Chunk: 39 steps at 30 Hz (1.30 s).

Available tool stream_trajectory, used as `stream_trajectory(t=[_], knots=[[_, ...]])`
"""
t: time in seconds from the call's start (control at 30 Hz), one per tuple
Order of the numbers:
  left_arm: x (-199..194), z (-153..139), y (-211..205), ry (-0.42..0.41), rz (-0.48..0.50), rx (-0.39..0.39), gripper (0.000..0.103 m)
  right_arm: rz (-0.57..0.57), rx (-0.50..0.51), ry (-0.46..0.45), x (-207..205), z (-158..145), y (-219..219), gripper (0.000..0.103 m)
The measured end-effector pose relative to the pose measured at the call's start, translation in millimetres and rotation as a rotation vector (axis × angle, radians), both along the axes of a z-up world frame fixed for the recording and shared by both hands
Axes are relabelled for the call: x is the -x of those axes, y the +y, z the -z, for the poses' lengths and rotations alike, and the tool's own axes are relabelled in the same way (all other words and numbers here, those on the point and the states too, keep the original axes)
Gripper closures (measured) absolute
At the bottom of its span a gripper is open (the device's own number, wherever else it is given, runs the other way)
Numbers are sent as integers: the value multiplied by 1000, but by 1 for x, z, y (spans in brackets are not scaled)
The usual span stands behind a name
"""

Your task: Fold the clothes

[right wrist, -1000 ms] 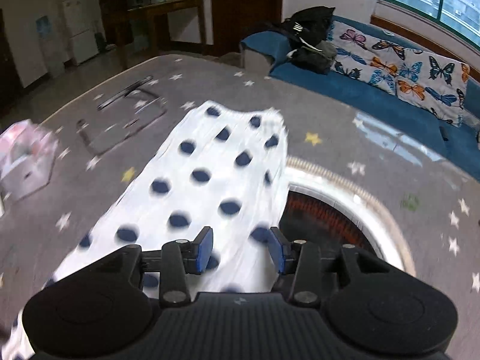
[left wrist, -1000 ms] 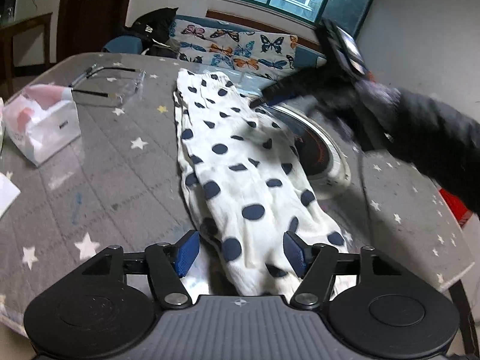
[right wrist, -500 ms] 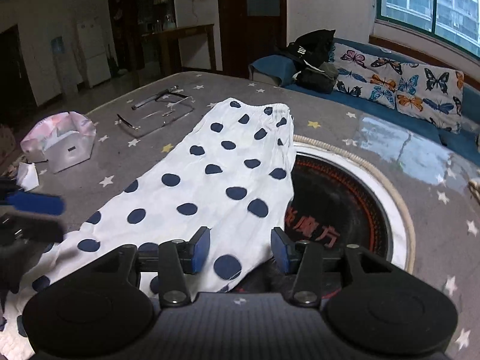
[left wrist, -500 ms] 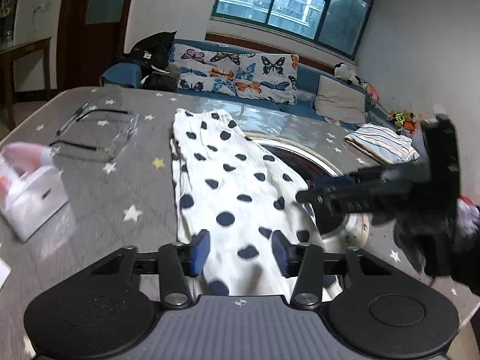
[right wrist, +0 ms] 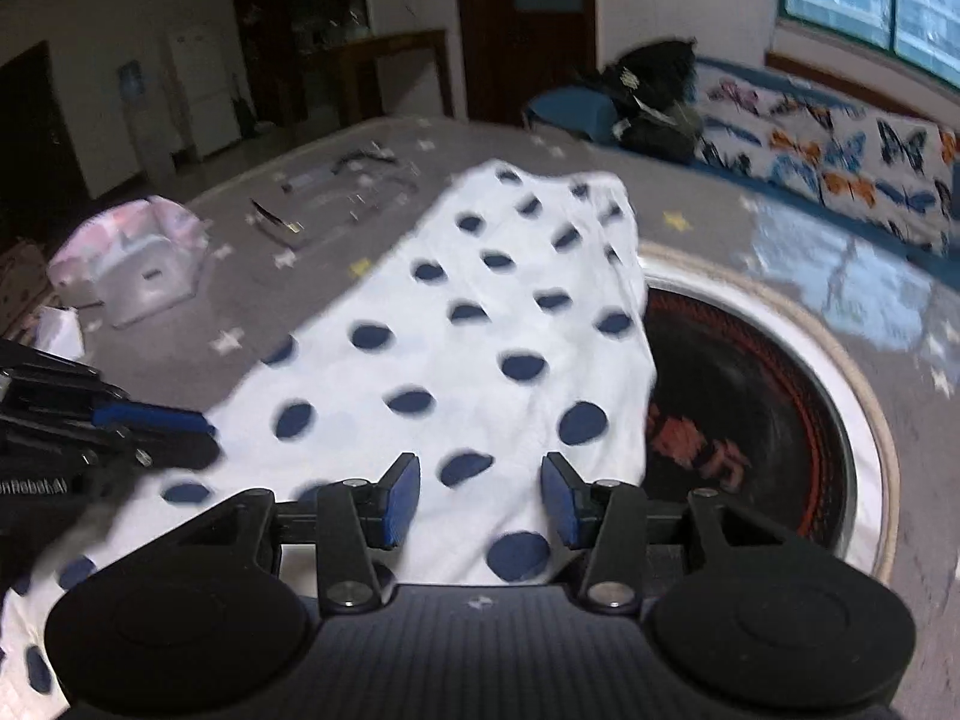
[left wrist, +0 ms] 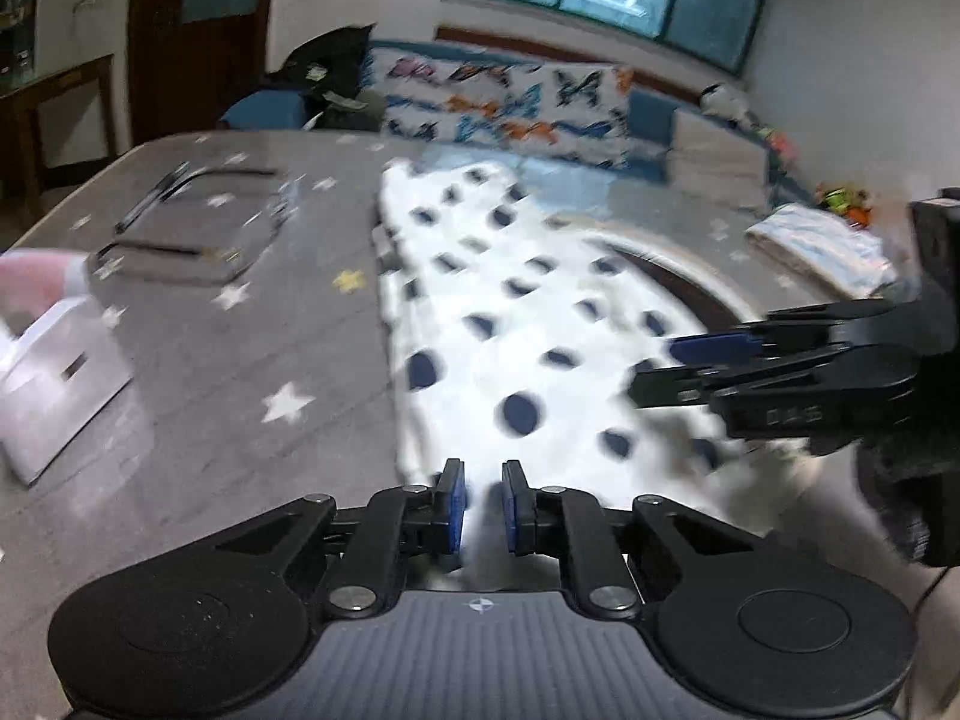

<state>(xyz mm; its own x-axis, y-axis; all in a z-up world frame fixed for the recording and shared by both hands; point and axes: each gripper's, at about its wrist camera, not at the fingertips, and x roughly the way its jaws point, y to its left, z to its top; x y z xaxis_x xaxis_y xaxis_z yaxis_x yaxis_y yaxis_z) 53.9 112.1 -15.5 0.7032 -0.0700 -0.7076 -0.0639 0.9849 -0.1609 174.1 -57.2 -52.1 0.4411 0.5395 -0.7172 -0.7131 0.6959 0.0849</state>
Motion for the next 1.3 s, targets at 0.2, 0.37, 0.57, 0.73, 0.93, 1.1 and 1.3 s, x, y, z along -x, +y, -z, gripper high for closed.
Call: stream_trajectory(t=[0.2, 0.37, 0.57, 0.73, 0.93, 1.1, 1.3], knots=[[-2, -8, 10, -18, -18, -12, 88, 3, -2, 17, 1, -1, -9, 57], [-28, -11, 8, -41, -28, -15, 88, 11, -35, 11, -1, -6, -10, 52], [-62, -6, 8, -49, -26, -34, 88, 31, -49, 34, -8, 1, -11, 52], [-79, -2, 4, -39, -2, -66, 92, 19, -51, 33, -8, 2, -9, 49], [-83, 4, 4, -31, -16, -93, 102, 21, -60, 41, -9, 4, -14, 48], [-84, 3, 11, -26, -53, -103, 102, 22, -59, 36, -7, 2, -16, 48], [-63, -12, 18, -29, -32, -55, 98, -9, -45, 10, 5, -9, -12, 48]])
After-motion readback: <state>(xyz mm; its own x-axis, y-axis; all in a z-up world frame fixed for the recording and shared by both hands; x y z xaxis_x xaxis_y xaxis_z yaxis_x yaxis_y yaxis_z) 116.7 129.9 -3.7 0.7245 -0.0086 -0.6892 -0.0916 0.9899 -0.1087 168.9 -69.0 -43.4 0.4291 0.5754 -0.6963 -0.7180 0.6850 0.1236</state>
